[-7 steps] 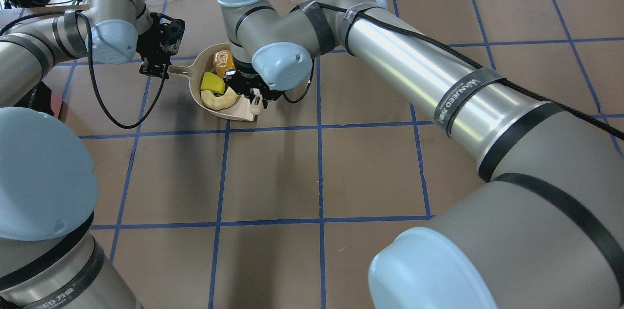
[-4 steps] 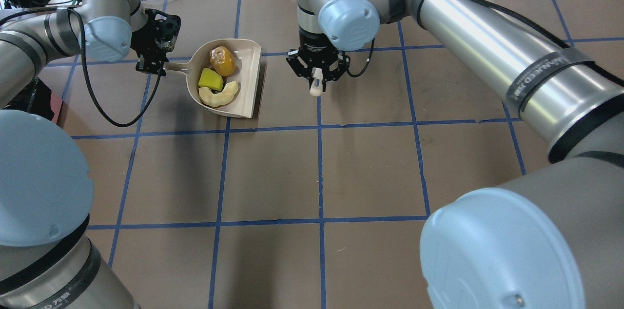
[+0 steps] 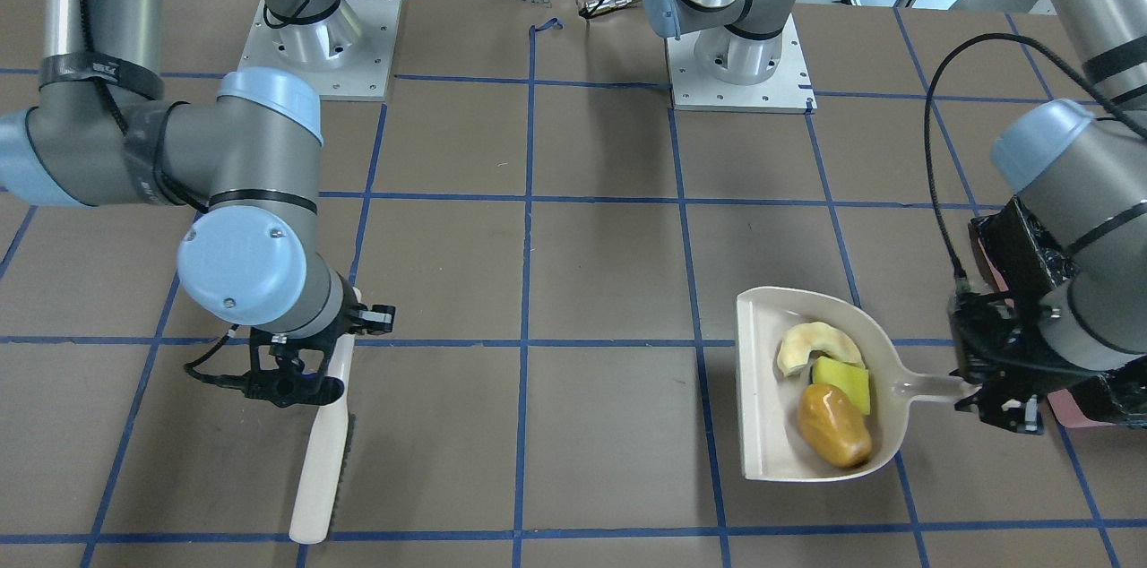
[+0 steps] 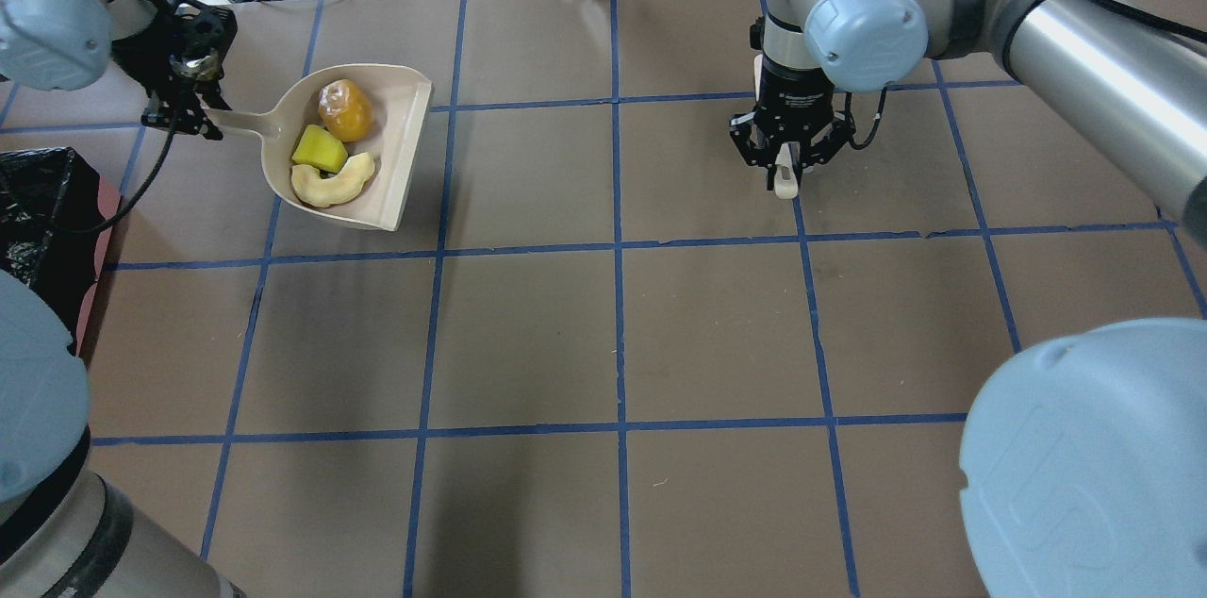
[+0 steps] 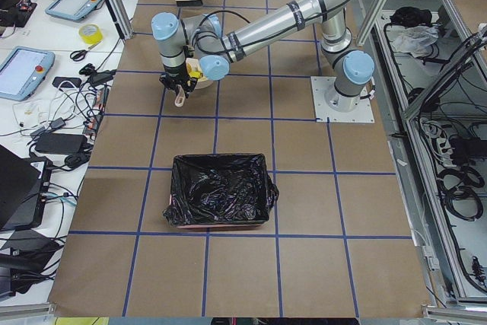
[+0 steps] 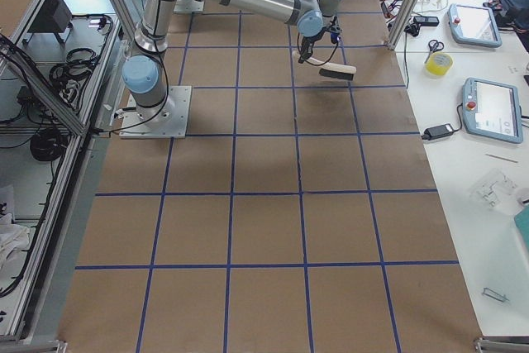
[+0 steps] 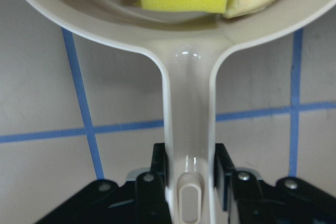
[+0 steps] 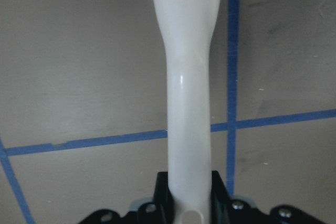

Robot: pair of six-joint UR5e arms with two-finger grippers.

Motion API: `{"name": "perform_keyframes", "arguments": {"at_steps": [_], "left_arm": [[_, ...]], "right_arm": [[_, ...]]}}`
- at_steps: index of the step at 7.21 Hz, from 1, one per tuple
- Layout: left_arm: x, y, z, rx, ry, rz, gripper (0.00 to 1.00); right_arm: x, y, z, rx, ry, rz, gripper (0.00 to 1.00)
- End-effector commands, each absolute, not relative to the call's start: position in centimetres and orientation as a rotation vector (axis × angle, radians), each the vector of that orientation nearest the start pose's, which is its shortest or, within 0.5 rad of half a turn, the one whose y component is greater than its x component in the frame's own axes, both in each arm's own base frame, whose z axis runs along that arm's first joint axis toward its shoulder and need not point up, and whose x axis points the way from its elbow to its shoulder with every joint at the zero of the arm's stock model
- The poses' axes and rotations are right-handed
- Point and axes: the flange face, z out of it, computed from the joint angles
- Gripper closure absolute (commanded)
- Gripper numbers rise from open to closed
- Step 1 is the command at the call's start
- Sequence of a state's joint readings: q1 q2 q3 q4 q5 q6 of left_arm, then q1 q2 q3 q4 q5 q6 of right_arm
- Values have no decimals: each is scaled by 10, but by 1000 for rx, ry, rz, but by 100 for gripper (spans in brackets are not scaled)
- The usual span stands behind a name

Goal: Sweep and dump trash into bin
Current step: 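Lift the loaded dustpan with the left gripper while the right gripper withdraws the brush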

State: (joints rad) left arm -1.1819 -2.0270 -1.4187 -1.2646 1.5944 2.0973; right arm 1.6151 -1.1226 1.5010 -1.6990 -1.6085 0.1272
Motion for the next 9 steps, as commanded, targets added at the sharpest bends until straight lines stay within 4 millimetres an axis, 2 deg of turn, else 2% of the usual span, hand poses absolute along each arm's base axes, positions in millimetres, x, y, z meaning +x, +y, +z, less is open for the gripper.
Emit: {"name": "perform_keyframes", "arguments": {"at_steps": [1,2,3,4,5,6,7,8,9], "left_arm": [[246,-626,362,-2347,-2007,49,100],[308,-610,384,-2280,-2035,65,100],[347,-601,422,-2350,-1952,63,100],[377,-596,447,-2436,-1890,4,100],[418,-582,449,-2480,-1860,-35,100],[455,-570,438,-2536,-1816,-43,100],[485,-568,425,-2649,-1752,-71,100],[497,-571,412,-2711,-1685,-88,100],[508,-575,410,-2761,-1652,-173,100]], "right_arm": [[87,-587,298,58,3166,405,100],[40,-571,304,66,3184,337,100],[-1,-548,295,36,3177,308,100],[-26,-535,277,-47,3189,222,100],[-48,-528,261,-68,3193,185,100],[-65,-528,256,-193,3186,206,100],[-73,-533,257,-172,3200,194,100],[-76,-538,251,-141,3198,206,100],[-81,-545,254,-101,3202,191,100]]}}
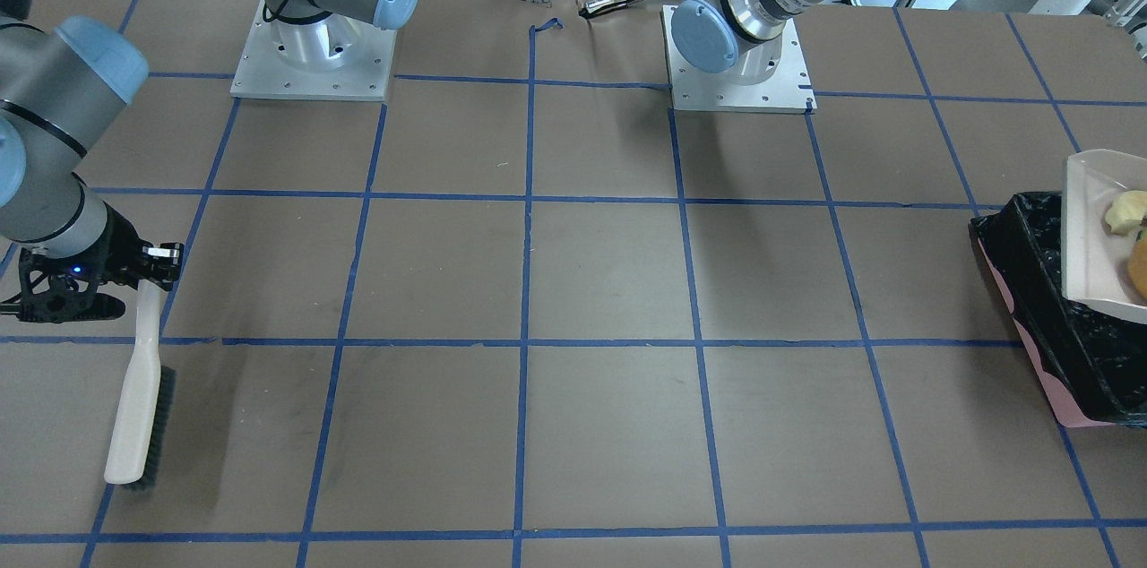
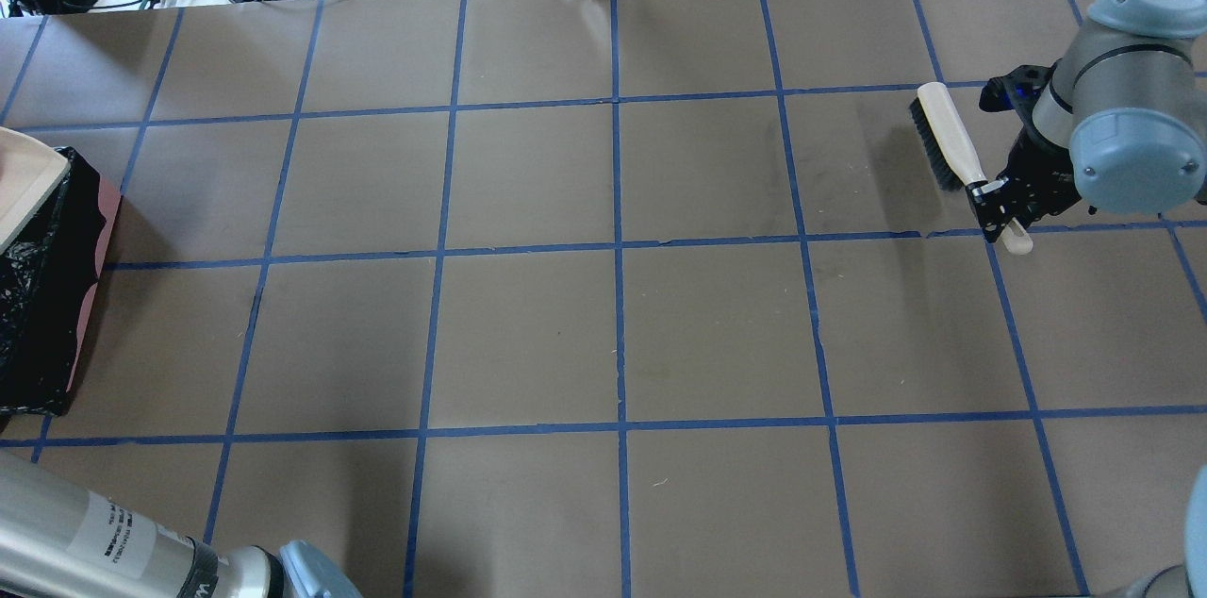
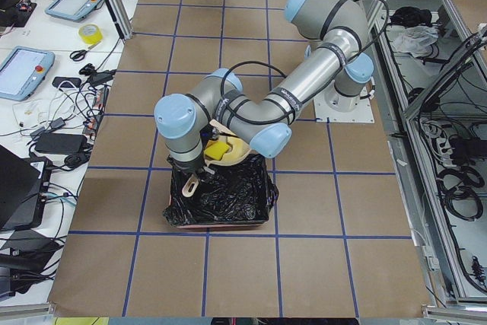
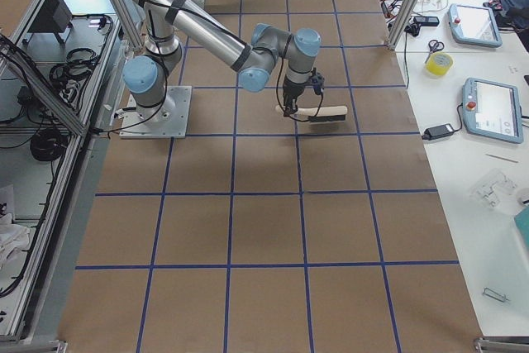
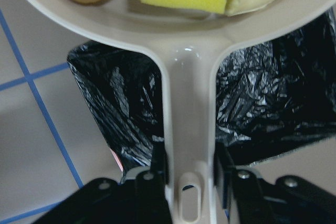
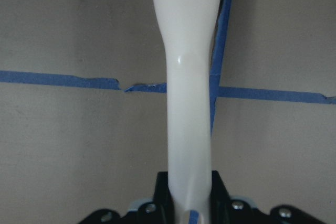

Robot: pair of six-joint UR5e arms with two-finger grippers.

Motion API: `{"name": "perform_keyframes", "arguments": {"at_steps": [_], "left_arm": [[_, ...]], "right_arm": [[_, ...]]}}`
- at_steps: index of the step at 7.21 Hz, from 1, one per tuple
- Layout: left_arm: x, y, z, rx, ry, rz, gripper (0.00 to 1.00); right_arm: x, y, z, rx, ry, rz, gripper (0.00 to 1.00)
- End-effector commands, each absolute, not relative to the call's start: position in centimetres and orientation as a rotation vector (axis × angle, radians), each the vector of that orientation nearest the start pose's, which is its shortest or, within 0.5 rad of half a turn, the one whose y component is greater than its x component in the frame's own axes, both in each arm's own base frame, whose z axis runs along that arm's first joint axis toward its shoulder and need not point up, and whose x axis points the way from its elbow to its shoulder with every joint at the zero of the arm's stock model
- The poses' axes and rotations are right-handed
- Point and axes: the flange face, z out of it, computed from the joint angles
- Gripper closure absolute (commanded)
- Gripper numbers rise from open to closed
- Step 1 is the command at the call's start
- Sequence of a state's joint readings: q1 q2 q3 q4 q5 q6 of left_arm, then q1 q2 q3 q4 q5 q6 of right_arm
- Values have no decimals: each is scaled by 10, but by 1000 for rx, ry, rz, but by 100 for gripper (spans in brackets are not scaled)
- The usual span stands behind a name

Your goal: Sweep and dump trash into bin

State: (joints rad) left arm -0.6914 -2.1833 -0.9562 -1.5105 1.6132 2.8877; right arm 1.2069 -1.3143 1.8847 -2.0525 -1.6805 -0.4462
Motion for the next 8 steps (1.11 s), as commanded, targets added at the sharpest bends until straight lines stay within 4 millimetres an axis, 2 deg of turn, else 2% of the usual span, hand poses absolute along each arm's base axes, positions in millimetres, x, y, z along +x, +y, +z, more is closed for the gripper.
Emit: {"name": "perform_keyframes", "arguments": {"at_steps": [1,3,4,6,8], "left_arm": [[513,-578,417,-2800,-1656,-221,100],[519,-581,435,-2950,-1516,-327,100],[523,-581,432,-2992,-1425,-400,100],[522,-585,431,-3021,-1407,-410,100],[522,-584,422,-3052,-1363,-422,100]], "right_arm": [[-86,-545,252,-84,3197,198,100],[-93,-547,253,-61,3185,195,100],[-93,-546,252,-59,3183,207,100],[-91,-542,251,20,3180,217,100],[-91,-542,250,14,3175,216,100]]}}
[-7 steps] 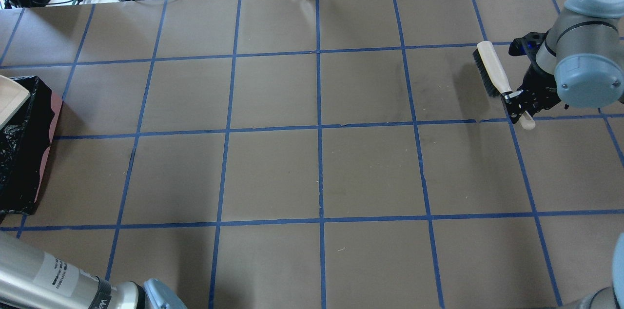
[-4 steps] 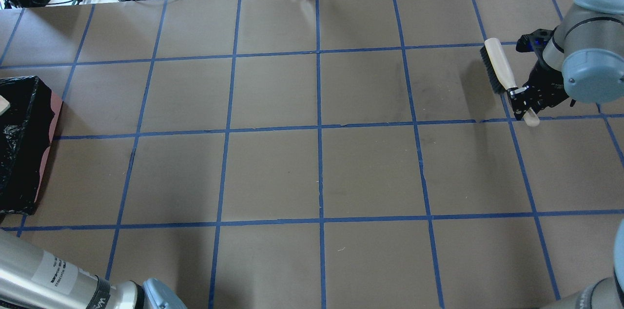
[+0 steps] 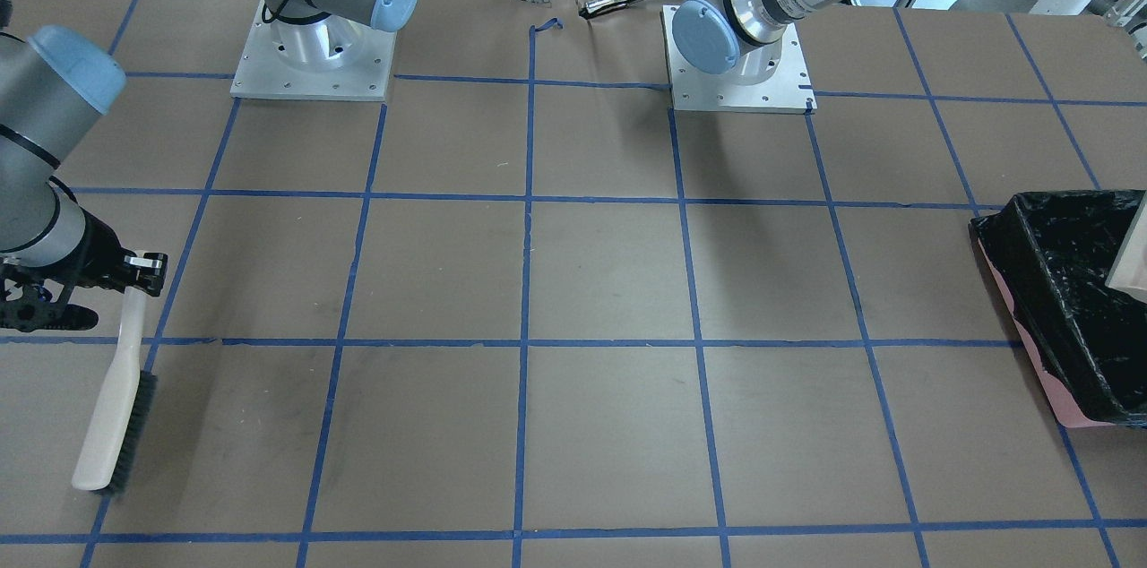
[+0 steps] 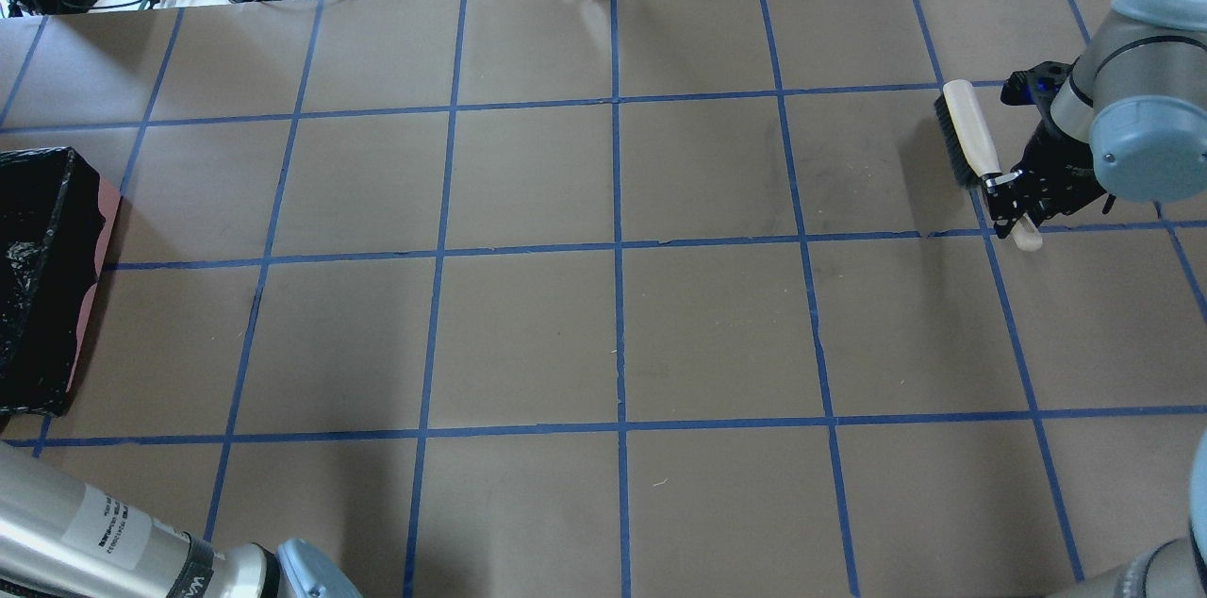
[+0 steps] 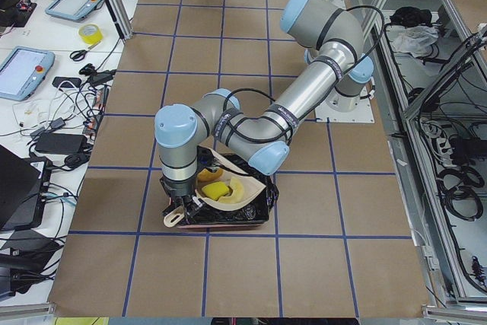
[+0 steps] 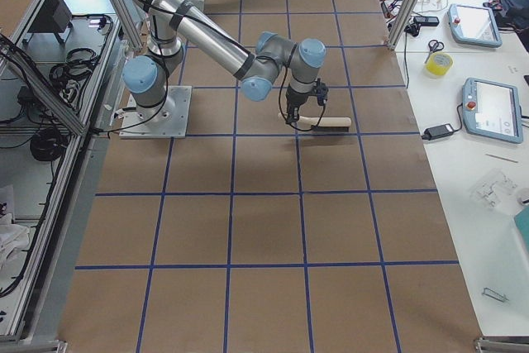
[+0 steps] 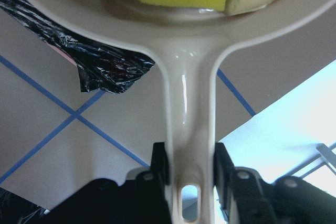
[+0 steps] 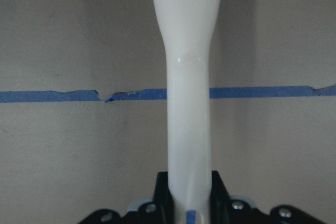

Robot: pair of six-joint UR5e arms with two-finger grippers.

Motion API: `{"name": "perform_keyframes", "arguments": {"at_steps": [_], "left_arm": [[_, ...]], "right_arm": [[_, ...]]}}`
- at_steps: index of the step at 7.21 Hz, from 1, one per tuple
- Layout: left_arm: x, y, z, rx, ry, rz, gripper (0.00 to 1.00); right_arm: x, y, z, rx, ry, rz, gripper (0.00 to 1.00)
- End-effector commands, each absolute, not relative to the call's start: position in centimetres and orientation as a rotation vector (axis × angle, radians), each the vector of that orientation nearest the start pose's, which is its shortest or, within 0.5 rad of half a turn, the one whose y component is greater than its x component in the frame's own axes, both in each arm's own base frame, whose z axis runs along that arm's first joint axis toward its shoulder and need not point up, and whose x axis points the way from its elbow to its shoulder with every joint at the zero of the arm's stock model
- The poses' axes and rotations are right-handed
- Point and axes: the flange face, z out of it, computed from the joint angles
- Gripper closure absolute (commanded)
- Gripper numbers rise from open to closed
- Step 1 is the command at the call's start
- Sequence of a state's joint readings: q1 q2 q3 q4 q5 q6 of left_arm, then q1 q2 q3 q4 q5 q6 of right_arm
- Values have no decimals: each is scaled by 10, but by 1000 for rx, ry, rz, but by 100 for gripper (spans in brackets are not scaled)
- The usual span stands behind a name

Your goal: Sweep and dump trash into bin

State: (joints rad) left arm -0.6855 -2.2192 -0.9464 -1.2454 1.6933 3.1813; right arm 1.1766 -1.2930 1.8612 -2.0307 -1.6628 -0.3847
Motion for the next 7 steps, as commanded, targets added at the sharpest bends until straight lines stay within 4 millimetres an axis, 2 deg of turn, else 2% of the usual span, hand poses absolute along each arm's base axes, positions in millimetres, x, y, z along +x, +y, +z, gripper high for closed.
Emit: {"name": "perform_keyframes", "arguments": {"at_steps": [1,3,5,6,7], "left_arm": [[521,-584,422,-3093,-1340,-444,100],[516,-588,425,-3142,-1290,-449,100],[512,-584,417,-3191,-1267,-473,100],[512,-582,408,-3218,-1250,-487,100],[509,-581,409,-3247,-1217,-518,100]], "right_arm": [[-90,-541,248,2,3171,225,100],[-88,-538,244,-33,3165,235,100],[-89,-539,243,-35,3164,237,100],[-89,-540,242,-35,3166,236,55],[-89,-540,243,-35,3168,230,28]]}}
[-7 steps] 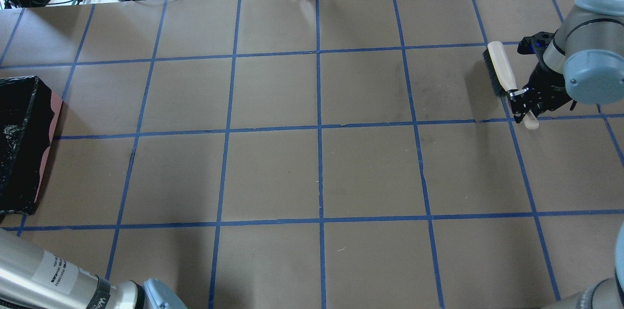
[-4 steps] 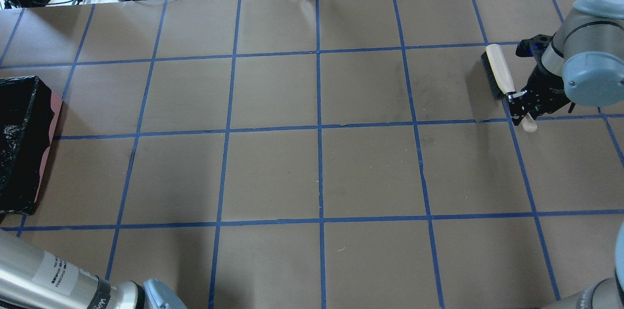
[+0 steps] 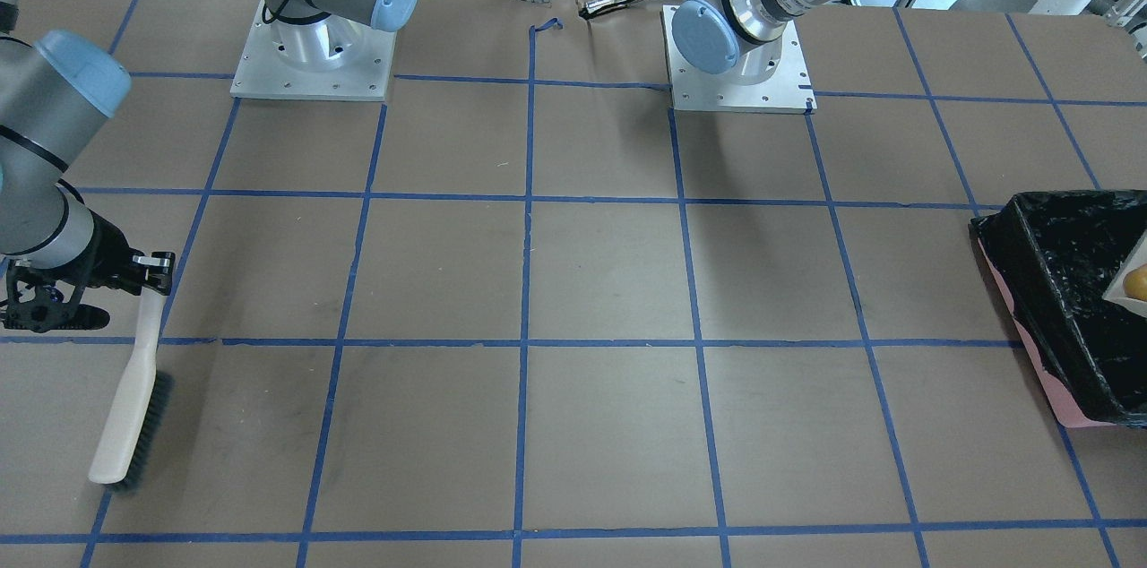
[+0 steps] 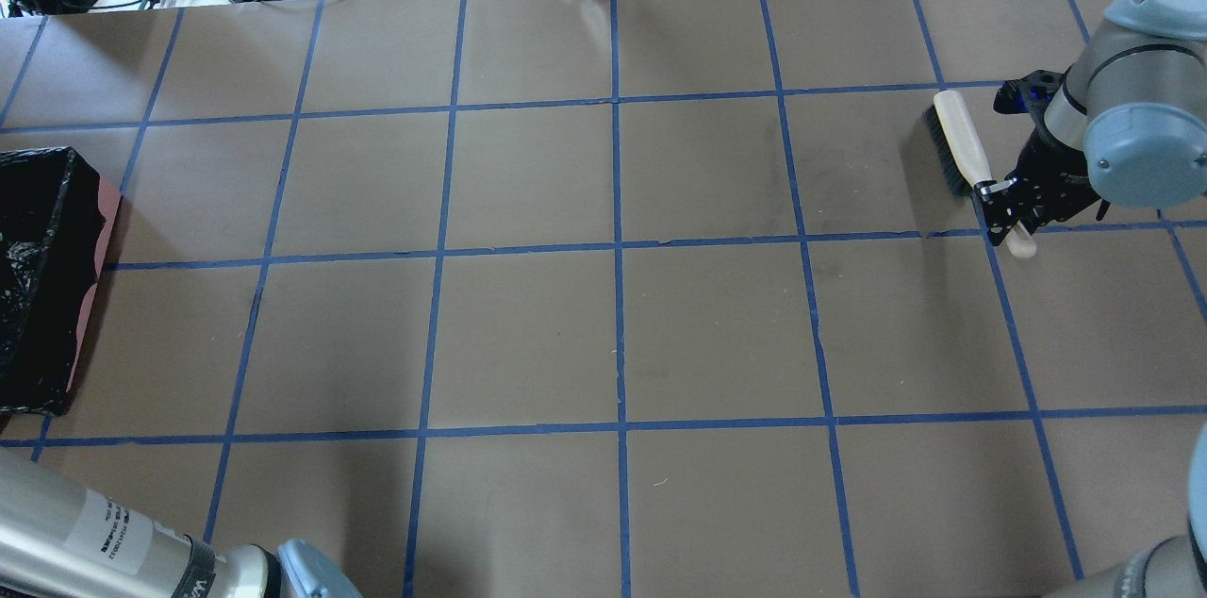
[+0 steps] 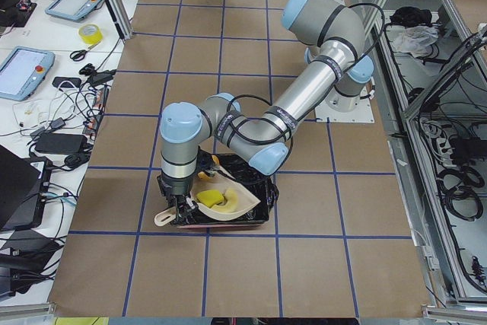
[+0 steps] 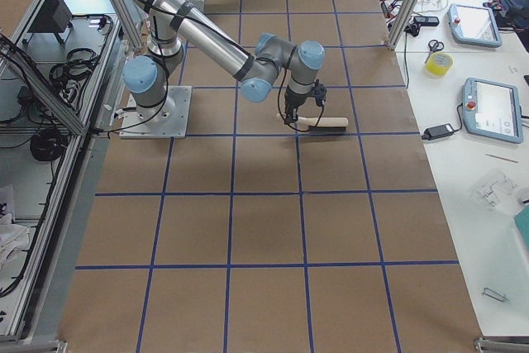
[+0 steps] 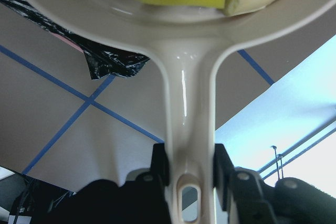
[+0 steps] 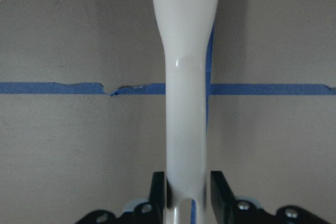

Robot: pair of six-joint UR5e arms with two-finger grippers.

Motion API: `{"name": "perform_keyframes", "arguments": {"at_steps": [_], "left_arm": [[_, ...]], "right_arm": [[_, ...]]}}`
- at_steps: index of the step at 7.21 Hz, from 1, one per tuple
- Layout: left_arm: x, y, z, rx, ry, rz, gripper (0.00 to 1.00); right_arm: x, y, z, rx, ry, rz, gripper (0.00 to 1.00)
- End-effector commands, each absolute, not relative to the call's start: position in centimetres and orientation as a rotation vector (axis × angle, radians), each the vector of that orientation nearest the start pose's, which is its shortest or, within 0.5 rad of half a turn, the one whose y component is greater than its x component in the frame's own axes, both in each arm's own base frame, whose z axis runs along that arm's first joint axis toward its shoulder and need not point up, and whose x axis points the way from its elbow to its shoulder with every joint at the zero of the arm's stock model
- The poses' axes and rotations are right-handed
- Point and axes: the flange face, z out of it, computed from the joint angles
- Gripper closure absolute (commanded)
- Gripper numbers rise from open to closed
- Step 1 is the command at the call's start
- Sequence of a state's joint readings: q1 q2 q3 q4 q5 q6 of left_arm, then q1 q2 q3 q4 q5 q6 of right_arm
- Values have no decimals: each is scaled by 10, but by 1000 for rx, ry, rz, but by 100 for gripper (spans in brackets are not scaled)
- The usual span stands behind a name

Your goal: Sweep and dump trash into bin

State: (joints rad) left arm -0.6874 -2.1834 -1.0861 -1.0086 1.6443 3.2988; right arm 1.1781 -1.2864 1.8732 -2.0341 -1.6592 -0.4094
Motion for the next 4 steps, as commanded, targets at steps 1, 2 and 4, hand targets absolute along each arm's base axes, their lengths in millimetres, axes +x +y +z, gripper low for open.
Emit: {"name": "perform_keyframes", "arguments": {"at_steps": [1,2,4], "left_arm": [[505,-581,413,-3256,-1212,-525,100],[504,-582,417,-3268,-1215,-542,100],[495,-579,413,-3373,-1176,-583,100]], "right_arm": [[-90,-541,242,-33,3170,229,27],[-90,-541,243,-33,3172,224,27],[-91,-543,246,-34,3176,211,26]]}}
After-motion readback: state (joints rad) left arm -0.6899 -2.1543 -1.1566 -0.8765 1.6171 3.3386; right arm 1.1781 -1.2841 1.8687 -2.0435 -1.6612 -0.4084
